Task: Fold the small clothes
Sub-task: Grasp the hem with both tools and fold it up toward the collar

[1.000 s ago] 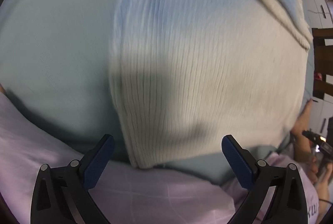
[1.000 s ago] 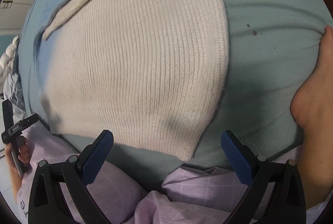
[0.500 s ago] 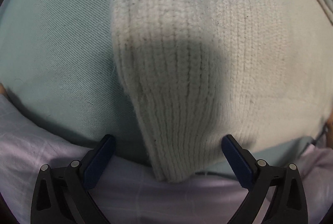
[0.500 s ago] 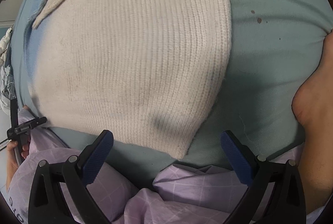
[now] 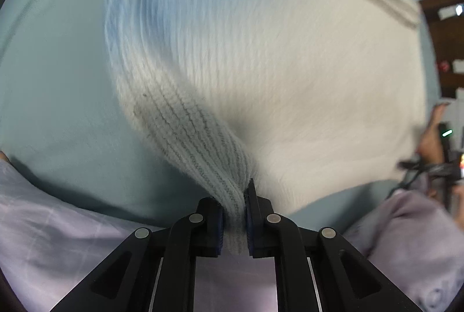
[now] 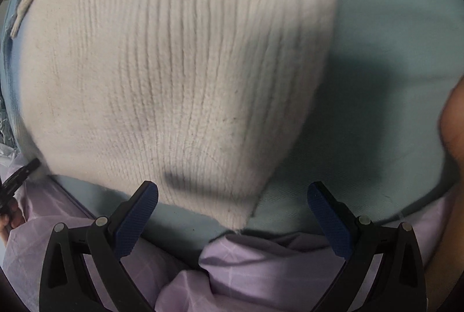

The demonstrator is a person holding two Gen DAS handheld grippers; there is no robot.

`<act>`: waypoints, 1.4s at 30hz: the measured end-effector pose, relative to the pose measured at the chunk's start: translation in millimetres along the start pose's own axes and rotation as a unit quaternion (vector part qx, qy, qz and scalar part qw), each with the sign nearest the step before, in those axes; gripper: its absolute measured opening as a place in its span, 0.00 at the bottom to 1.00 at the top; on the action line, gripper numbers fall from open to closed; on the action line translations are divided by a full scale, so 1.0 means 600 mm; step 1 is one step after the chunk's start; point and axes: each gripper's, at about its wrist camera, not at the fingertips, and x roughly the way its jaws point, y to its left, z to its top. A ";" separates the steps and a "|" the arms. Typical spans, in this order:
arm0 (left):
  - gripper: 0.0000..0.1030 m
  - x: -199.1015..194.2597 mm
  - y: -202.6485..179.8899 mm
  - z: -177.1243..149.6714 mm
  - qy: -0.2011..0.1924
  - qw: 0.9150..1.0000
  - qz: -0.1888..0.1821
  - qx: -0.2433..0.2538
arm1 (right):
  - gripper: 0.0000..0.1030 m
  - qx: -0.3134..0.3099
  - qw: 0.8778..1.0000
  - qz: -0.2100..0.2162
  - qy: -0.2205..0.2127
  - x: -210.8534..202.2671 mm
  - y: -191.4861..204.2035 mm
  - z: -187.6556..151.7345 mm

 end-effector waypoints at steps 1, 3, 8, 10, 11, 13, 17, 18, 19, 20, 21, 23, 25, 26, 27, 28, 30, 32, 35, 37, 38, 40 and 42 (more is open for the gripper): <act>0.10 -0.008 0.002 0.011 -0.010 1.000 -0.011 -0.004 | 0.98 -0.002 1.000 0.006 0.002 0.007 0.002 0.002; 0.10 -0.039 0.005 0.015 -0.036 0.998 -0.040 -0.012 | 0.98 -0.012 1.000 0.003 0.002 0.022 0.008 0.004; 0.10 -0.081 0.011 0.033 -0.066 0.995 -0.079 -0.018 | 0.72 -0.031 0.999 -0.040 -0.016 0.036 0.037 0.009; 0.10 -0.086 0.017 0.038 -0.070 0.995 -0.072 -0.013 | 0.10 -0.060 0.997 -0.040 -0.029 0.027 0.063 0.009; 0.10 -0.092 0.026 0.034 -0.074 0.995 -0.066 -0.010 | 0.08 -0.076 0.996 -0.041 -0.036 0.022 0.076 0.008; 0.10 -0.106 0.023 0.034 -0.084 0.995 -0.059 -0.009 | 0.07 -0.088 0.993 -0.045 -0.060 0.002 0.094 0.003; 0.10 -0.133 0.019 0.032 -0.114 0.990 -0.084 -0.015 | 0.06 -0.104 0.982 -0.011 -0.158 -0.091 0.129 -0.014; 0.10 -0.133 0.007 0.040 -0.123 0.988 -0.092 -0.017 | 0.06 -0.104 0.976 0.003 -0.190 -0.125 0.134 -0.020; 0.10 -0.141 0.007 0.043 -0.133 0.986 -0.097 -0.019 | 0.06 -0.100 0.971 0.017 -0.216 -0.157 0.136 -0.025; 0.10 -0.164 0.006 0.040 -0.151 0.983 -0.102 -0.021 | 0.06 -0.096 0.966 0.033 -0.239 -0.188 0.136 -0.031; 0.09 -0.178 0.009 0.038 -0.162 0.981 -0.107 -0.021 | 0.06 -0.089 0.959 0.057 -0.264 -0.228 0.133 -0.040; 0.09 -0.209 0.006 0.027 -0.186 0.974 -0.127 -0.022 | 0.05 -0.090 0.947 0.084 -0.296 -0.282 0.135 -0.058; 0.09 -0.243 -0.001 0.016 -0.209 0.966 -0.152 -0.020 | 0.05 -0.107 0.929 0.111 -0.336 -0.339 0.133 -0.090; 0.09 -0.258 -0.006 0.009 -0.219 0.962 -0.160 -0.018 | 0.05 -0.118 0.917 0.123 -0.360 -0.365 0.130 -0.106; 0.09 -0.279 -0.014 -0.002 -0.233 0.958 -0.165 -0.013 | 0.04 -0.120 0.909 0.135 -0.376 -0.379 0.129 -0.110; 0.08 -0.295 -0.016 -0.009 -0.242 0.955 -0.170 -0.010 | 0.04 -0.114 0.900 0.168 -0.387 -0.396 0.114 -0.118; 0.08 -0.320 -0.019 -0.021 -0.255 0.949 -0.185 -0.008 | 0.04 -0.104 0.885 0.225 -0.394 -0.409 0.093 -0.134; 0.08 -0.345 -0.026 -0.035 -0.267 0.943 -0.197 -0.004 | 0.04 -0.105 0.878 0.249 -0.397 -0.397 0.093 -0.150; 0.08 -0.374 -0.029 -0.059 -0.285 0.934 -0.216 -0.001 | 0.04 -0.099 0.857 0.298 -0.408 -0.390 0.069 -0.173; 0.08 -0.392 -0.020 -0.079 -0.295 0.928 -0.225 -0.001 | 0.04 -0.103 0.841 0.314 -0.427 -0.404 0.061 -0.196; 0.08 -0.402 -0.017 -0.093 -0.300 0.925 -0.232 0.000 | 0.04 -0.104 0.835 0.324 -0.432 -0.432 0.055 -0.196; 0.08 -0.413 -0.013 -0.117 -0.306 0.920 -0.245 0.001 | 0.04 -0.100 0.825 0.339 -0.440 -0.459 0.045 -0.206; 0.08 -0.423 -0.009 -0.150 -0.310 0.917 -0.251 0.004 | 0.04 -0.100 0.816 0.359 -0.442 -0.462 0.035 -0.230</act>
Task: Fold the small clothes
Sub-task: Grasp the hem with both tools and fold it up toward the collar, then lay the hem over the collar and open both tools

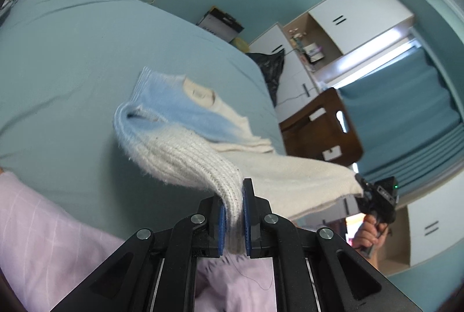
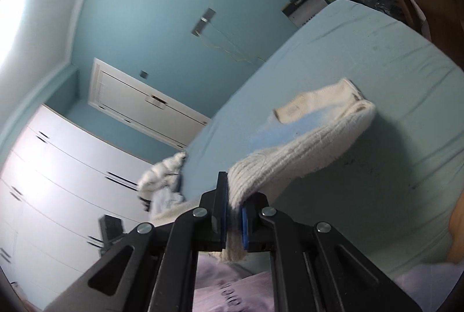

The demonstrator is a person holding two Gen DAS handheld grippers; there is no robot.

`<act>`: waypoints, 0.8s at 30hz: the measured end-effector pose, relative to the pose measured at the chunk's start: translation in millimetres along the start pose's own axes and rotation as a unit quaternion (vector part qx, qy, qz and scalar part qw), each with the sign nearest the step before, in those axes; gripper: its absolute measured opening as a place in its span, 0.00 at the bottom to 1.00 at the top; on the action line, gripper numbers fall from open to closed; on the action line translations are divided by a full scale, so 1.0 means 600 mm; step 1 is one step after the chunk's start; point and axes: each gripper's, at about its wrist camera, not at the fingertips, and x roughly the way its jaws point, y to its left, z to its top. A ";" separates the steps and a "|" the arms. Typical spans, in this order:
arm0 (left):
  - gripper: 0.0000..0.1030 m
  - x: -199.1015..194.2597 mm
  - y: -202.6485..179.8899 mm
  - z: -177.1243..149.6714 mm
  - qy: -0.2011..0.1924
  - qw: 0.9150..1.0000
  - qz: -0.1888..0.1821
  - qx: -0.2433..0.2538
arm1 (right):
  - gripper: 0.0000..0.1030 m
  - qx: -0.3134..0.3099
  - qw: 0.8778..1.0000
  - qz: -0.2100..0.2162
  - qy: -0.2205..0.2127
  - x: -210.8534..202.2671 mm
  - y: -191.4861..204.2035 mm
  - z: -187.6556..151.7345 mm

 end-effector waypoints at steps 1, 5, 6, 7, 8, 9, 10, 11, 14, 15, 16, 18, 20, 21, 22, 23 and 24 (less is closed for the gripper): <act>0.08 -0.015 -0.005 -0.010 -0.002 1.000 0.001 0.005 | 0.04 0.000 1.000 0.005 -0.006 -0.012 0.005 -0.008; 0.08 -0.058 -0.036 -0.047 -0.010 0.999 0.020 0.026 | 0.04 0.011 1.000 0.017 0.001 -0.047 0.019 -0.040; 0.08 -0.067 -0.040 -0.053 -0.010 1.000 0.016 0.025 | 0.04 0.020 0.999 0.020 0.015 -0.045 0.024 -0.049; 0.08 -0.067 -0.041 -0.052 -0.010 1.000 0.014 0.020 | 0.04 0.019 0.999 0.016 0.029 -0.044 0.031 -0.054; 0.08 -0.069 -0.038 -0.052 -0.009 1.000 0.014 0.015 | 0.04 0.011 0.999 0.005 0.037 -0.047 0.041 -0.062; 0.08 -0.061 -0.032 -0.040 -0.006 1.000 0.017 0.007 | 0.04 0.006 0.999 -0.001 0.046 -0.043 0.046 -0.065; 0.08 -0.048 -0.029 -0.033 -0.003 1.000 0.018 0.005 | 0.04 0.009 0.998 0.000 0.054 -0.036 0.044 -0.060; 0.08 -0.027 -0.016 -0.008 0.002 1.000 0.020 -0.002 | 0.04 0.016 0.998 -0.003 0.057 -0.028 0.036 -0.051; 0.08 0.037 0.019 0.063 0.014 0.999 0.020 -0.031 | 0.04 0.058 0.996 -0.025 0.062 0.026 -0.019 0.006; 0.08 0.068 0.040 0.100 0.021 0.998 0.027 -0.048 | 0.04 0.072 0.995 -0.031 0.066 0.043 -0.034 0.023; 0.08 0.106 0.059 0.140 0.030 0.997 0.040 -0.059 | 0.04 0.087 0.993 -0.042 0.074 0.069 -0.055 0.045; 0.08 0.175 0.085 0.200 0.042 0.994 0.067 -0.080 | 0.04 0.113 0.987 -0.066 0.095 0.137 -0.096 0.090; 0.08 0.246 0.113 0.260 0.044 0.988 0.109 -0.098 | 0.04 0.125 0.982 -0.087 0.110 0.208 -0.120 0.134; 0.08 0.289 0.126 0.294 0.048 0.985 0.127 -0.102 | 0.04 0.126 0.980 -0.099 0.115 0.245 -0.134 0.155; 0.08 0.331 0.141 0.324 0.048 0.983 0.142 -0.109 | 0.04 0.127 0.979 -0.105 0.120 0.278 -0.145 0.173; 0.08 0.359 0.150 0.340 0.050 0.981 0.147 -0.117 | 0.04 0.129 0.978 -0.108 0.121 0.308 -0.158 0.189; 0.08 0.409 0.171 0.369 0.058 0.978 0.155 -0.126 | 0.04 0.126 0.977 -0.118 0.122 0.343 -0.170 0.210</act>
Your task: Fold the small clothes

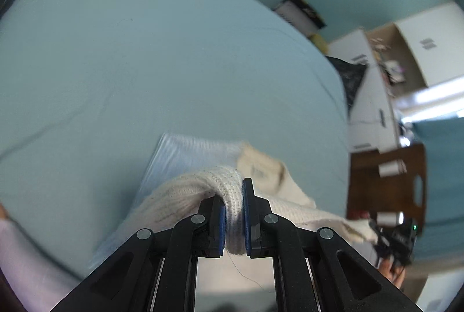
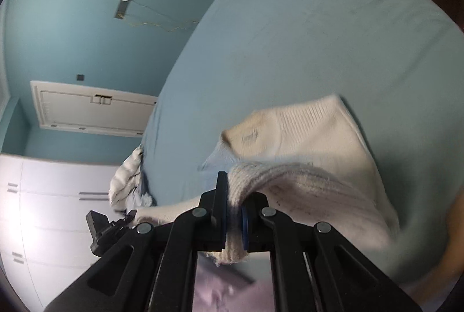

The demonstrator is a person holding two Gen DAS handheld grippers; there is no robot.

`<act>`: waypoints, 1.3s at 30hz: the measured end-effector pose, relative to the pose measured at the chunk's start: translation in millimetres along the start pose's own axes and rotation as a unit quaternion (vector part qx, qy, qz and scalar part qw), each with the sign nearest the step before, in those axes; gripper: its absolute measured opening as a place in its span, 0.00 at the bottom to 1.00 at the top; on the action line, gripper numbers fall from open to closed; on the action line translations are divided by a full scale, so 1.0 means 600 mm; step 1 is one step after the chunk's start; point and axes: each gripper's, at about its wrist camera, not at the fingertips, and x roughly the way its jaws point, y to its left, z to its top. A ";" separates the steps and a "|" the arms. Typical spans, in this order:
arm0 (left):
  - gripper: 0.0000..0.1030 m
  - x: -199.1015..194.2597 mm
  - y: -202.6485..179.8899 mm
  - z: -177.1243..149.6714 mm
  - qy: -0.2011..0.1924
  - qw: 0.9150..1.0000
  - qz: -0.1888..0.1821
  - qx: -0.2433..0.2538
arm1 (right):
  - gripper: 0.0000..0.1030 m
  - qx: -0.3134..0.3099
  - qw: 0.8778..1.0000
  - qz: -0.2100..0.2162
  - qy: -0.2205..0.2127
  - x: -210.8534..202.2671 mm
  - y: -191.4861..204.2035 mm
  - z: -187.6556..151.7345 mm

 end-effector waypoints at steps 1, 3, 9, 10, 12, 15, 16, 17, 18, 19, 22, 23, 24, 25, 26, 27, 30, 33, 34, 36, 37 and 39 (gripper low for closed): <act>0.08 0.032 0.003 0.021 0.004 1.000 0.008 -0.010 | 0.04 0.006 1.000 -0.007 -0.002 0.021 -0.009 0.021; 0.08 0.107 0.018 0.064 0.012 0.999 0.030 -0.030 | 0.04 0.046 0.999 -0.022 0.011 0.092 -0.043 0.076; 0.10 0.263 0.106 0.099 0.043 0.982 0.063 -0.170 | 0.08 0.118 0.989 -0.048 0.071 0.233 -0.156 0.149; 0.11 0.275 0.107 0.097 0.045 0.982 0.072 -0.171 | 0.09 0.126 0.987 -0.045 0.083 0.244 -0.169 0.154; 0.13 0.286 0.092 0.093 0.053 0.981 0.095 -0.159 | 0.15 0.147 0.984 -0.032 0.097 0.263 -0.203 0.165; 0.25 0.265 0.055 0.093 0.042 0.984 0.109 -0.138 | 0.34 0.137 0.989 -0.044 0.037 0.217 -0.233 0.174; 0.32 0.256 0.042 0.096 0.039 0.985 0.109 -0.130 | 0.54 0.136 0.990 -0.045 0.015 0.191 -0.242 0.176; 0.35 0.241 0.030 0.103 0.024 0.986 0.113 -0.117 | 0.63 0.131 0.990 -0.045 0.001 0.174 -0.245 0.174; 0.42 0.220 0.017 0.110 0.003 0.986 0.129 -0.101 | 0.77 0.112 0.992 -0.052 -0.016 0.152 -0.243 0.171; 0.57 0.199 0.006 0.119 -0.019 0.986 0.144 -0.086 | 0.81 0.089 0.993 -0.068 -0.024 0.137 -0.237 0.165; 0.81 0.133 -0.023 0.132 -0.089 0.982 0.154 -0.057 | 0.81 0.022 0.994 -0.106 0.004 0.148 -0.220 0.151; 0.81 0.119 -0.030 0.131 -0.101 0.981 0.158 -0.048 | 0.81 0.004 0.994 -0.111 0.017 0.158 -0.215 0.145; 0.84 0.105 -0.038 0.128 -0.112 0.979 0.168 -0.027 | 0.81 -0.014 0.992 -0.121 0.028 0.172 -0.210 0.142; 0.84 0.100 -0.038 0.126 -0.118 0.977 0.179 -0.012 | 0.81 -0.029 0.989 -0.138 0.039 0.188 -0.205 0.140; 0.84 0.097 -0.043 0.118 -0.130 0.971 0.201 0.014 | 0.81 -0.044 0.986 -0.154 0.047 0.205 -0.200 0.141; 0.85 0.099 -0.044 0.115 -0.137 0.967 0.215 0.030 | 0.81 -0.059 0.983 -0.164 0.052 0.223 -0.194 0.142; 0.85 0.124 -0.032 0.090 -0.115 0.954 0.258 0.103 | 0.81 -0.100 0.976 -0.182 0.071 0.275 -0.186 0.139; 0.85 0.153 -0.002 0.070 -0.052 0.947 0.277 0.153 | 0.52 -0.137 0.970 -0.178 0.088 0.308 -0.166 0.118; 0.85 0.155 0.012 0.065 -0.038 0.944 0.285 0.163 | 0.22 -0.167 0.962 -0.193 0.091 0.320 -0.155 0.109; 0.85 0.157 0.032 0.058 -0.021 0.936 0.299 0.186 | 0.10 -0.234 0.941 -0.231 0.083 0.330 -0.125 0.092; 0.85 0.150 0.043 0.053 -0.020 0.930 0.309 0.197 | 0.09 -0.260 0.934 -0.237 0.062 0.321 -0.112 0.084; 0.85 0.139 0.055 0.051 -0.024 0.917 0.335 0.215 | 0.08 -0.264 0.940 -0.218 0.009 0.282 -0.096 0.081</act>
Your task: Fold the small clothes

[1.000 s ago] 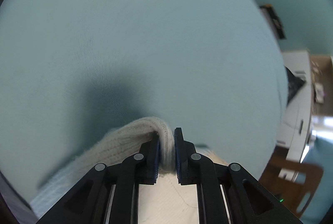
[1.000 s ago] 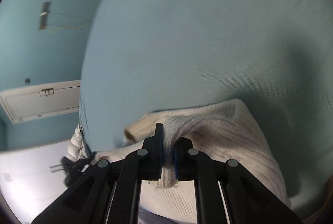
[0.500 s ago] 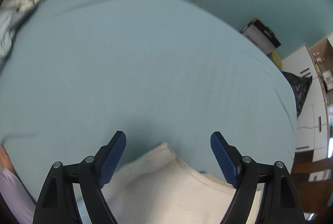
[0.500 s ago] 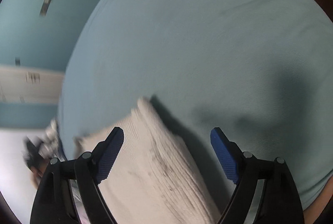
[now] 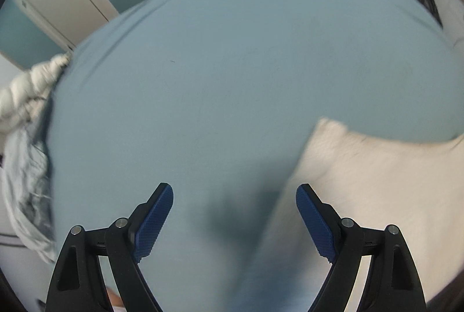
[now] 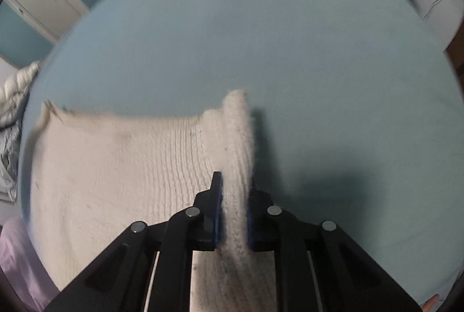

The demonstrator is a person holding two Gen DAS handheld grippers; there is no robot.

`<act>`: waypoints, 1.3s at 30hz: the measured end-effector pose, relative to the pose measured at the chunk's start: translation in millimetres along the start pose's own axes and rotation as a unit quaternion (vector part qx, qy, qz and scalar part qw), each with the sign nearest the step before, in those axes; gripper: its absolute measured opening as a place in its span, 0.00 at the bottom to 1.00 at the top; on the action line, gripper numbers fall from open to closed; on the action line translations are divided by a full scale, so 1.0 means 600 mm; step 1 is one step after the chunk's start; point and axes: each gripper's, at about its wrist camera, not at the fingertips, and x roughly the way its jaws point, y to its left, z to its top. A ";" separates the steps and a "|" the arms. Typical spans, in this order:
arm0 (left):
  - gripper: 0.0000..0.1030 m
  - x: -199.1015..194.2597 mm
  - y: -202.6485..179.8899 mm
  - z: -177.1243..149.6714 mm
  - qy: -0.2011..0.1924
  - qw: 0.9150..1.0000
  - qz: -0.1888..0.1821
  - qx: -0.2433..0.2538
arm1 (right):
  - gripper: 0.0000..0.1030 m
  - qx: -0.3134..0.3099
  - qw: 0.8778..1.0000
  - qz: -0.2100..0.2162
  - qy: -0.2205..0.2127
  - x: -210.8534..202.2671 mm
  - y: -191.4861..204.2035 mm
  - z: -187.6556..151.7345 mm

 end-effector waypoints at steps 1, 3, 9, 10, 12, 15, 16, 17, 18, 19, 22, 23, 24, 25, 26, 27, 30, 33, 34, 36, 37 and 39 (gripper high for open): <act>0.85 0.000 0.007 -0.002 -0.001 1.000 0.015 0.007 | 0.08 0.005 1.000 0.011 -0.024 -0.016 -0.002 -0.002; 0.85 -0.001 -0.014 -0.004 -0.001 0.999 0.045 0.021 | 0.07 0.011 0.998 -0.005 -0.067 -0.052 -0.007 0.005; 0.85 -0.046 -0.057 0.010 -0.089 0.989 0.075 0.095 | 0.07 0.086 0.993 -0.029 -0.081 -0.057 -0.044 0.025; 0.85 -0.045 -0.062 0.000 -0.102 0.989 0.052 0.092 | 0.07 0.101 0.992 -0.037 -0.067 -0.042 -0.051 0.024; 0.85 -0.030 -0.083 -0.019 -0.101 0.991 -0.008 0.086 | 0.07 0.125 0.990 -0.062 -0.031 -0.001 -0.039 0.025; 0.85 0.006 -0.121 -0.036 -0.078 0.991 -0.032 0.099 | 0.07 0.138 0.986 -0.099 -0.003 0.051 -0.024 0.028; 0.85 0.018 -0.134 -0.042 -0.073 0.991 -0.034 0.103 | 0.07 0.148 0.984 -0.101 0.004 0.060 -0.028 0.028; 0.85 0.031 -0.143 -0.046 -0.069 0.991 -0.039 0.105 | 0.07 0.158 0.982 -0.099 0.009 0.065 -0.030 0.028; 0.85 0.050 -0.152 -0.048 -0.060 0.992 -0.045 0.102 | 0.07 0.170 0.981 -0.097 0.006 0.064 -0.032 0.027; 0.85 0.064 -0.158 -0.047 -0.055 0.993 -0.047 0.098 | 0.07 0.174 0.980 -0.095 0.005 0.064 -0.035 0.029; 0.85 0.110 -0.154 -0.038 -0.035 0.997 -0.044 0.057 | 0.08 0.172 0.980 -0.097 0.000 0.062 -0.039 0.034; 0.85 0.121 -0.150 -0.036 -0.029 0.997 -0.050 0.043 | 0.08 0.179 0.979 -0.093 -0.003 0.060 -0.044 0.033; 0.88 0.136 -0.147 -0.032 -0.022 0.998 -0.061 0.021 | 0.08 0.188 0.977 -0.096 -0.007 0.058 -0.052 0.032; 0.94 0.150 -0.143 -0.029 -0.018 0.997 -0.069 0.000 | 0.08 0.198 0.974 -0.109 -0.024 0.049 -0.056 0.031; 0.97 0.158 -0.139 -0.028 -0.020 0.997 -0.071 -0.012 | 0.08 0.197 0.973 -0.114 -0.030 0.047 -0.055 0.032; 1.00 0.166 -0.134 -0.028 -0.028 0.997 -0.070 -0.028 | 0.08 0.191 0.974 -0.120 -0.023 0.052 -0.052 0.033; 1.00 0.176 -0.123 -0.022 -0.052 0.994 -0.064 -0.065 | 0.09 0.194 0.974 -0.116 -0.013 0.067 -0.026 0.033; 1.00 0.183 -0.114 -0.022 -0.077 0.993 -0.018 -0.085 | 0.39 0.185 0.978 -0.098 -0.011 0.050 -0.036 0.035; 1.00 0.187 -0.113 -0.023 -0.083 0.993 -0.001 -0.085 | 0.48 0.190 0.977 -0.092 -0.015 0.036 -0.041 0.034; 1.00 0.192 -0.108 -0.028 -0.094 0.991 0.008 -0.097 | 0.56 0.196 0.976 -0.087 -0.044 -0.012 -0.045 0.024; 1.00 0.193 -0.105 -0.030 -0.098 0.989 0.009 -0.108 | 0.73 0.189 0.977 -0.084 -0.056 -0.034 -0.040 0.022; 1.00 0.195 -0.106 -0.031 -0.104 0.988 0.019 -0.111 | 0.90 0.162 0.982 -0.073 -0.057 -0.071 -0.022 0.012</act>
